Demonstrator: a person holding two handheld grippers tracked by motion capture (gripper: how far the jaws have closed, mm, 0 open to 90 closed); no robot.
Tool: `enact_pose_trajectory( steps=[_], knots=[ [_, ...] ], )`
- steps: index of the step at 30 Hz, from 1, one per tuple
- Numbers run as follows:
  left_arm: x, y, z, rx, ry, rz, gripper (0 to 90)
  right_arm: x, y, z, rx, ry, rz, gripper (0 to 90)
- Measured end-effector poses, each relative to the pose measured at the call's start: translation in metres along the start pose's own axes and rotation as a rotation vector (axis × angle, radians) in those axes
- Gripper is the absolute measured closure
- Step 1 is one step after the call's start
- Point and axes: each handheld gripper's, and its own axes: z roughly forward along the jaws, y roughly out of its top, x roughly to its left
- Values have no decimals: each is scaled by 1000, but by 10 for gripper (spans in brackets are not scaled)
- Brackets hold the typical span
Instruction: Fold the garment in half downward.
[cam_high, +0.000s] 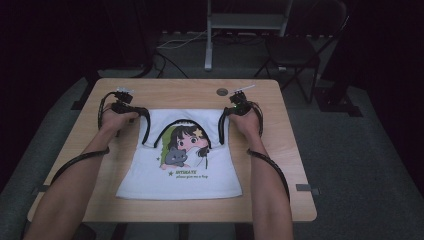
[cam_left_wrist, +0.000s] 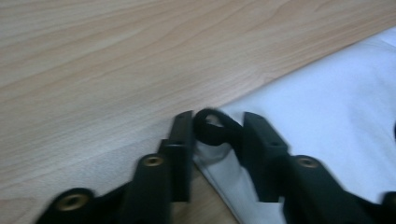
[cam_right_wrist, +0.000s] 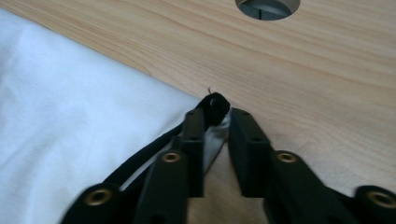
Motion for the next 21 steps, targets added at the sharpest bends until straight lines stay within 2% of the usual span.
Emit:
enact_pose_trajectory(
  steps=[2, 3, 6, 11, 16, 18, 21],
  knots=[
    [-1, 0, -1, -4, -1, -3, 755, -1, -1, -1, 4, 27, 31, 826],
    [-2, 0, -2, -9, 0, 1, 771, -4, -2, -3, -3, 53, 67, 830],
    [-5, 2, -6, -30, -5, 4, 796, -11, -6, -9, -42, 114, 147, 833],
    [-9, 8, -17, -76, -34, -4, 803, -18, -11, -20, -111, 187, 236, 834],
    [-15, 16, -30, -121, -60, -2, 803, -20, -11, -31, -168, 237, 284, 834],
    [-15, 17, -32, -125, -66, -7, 803, -20, -10, -34, -180, 244, 292, 835],
    [-17, 20, -39, -152, -88, -11, 802, -18, -5, -44, -225, 273, 301, 837]
  ],
)
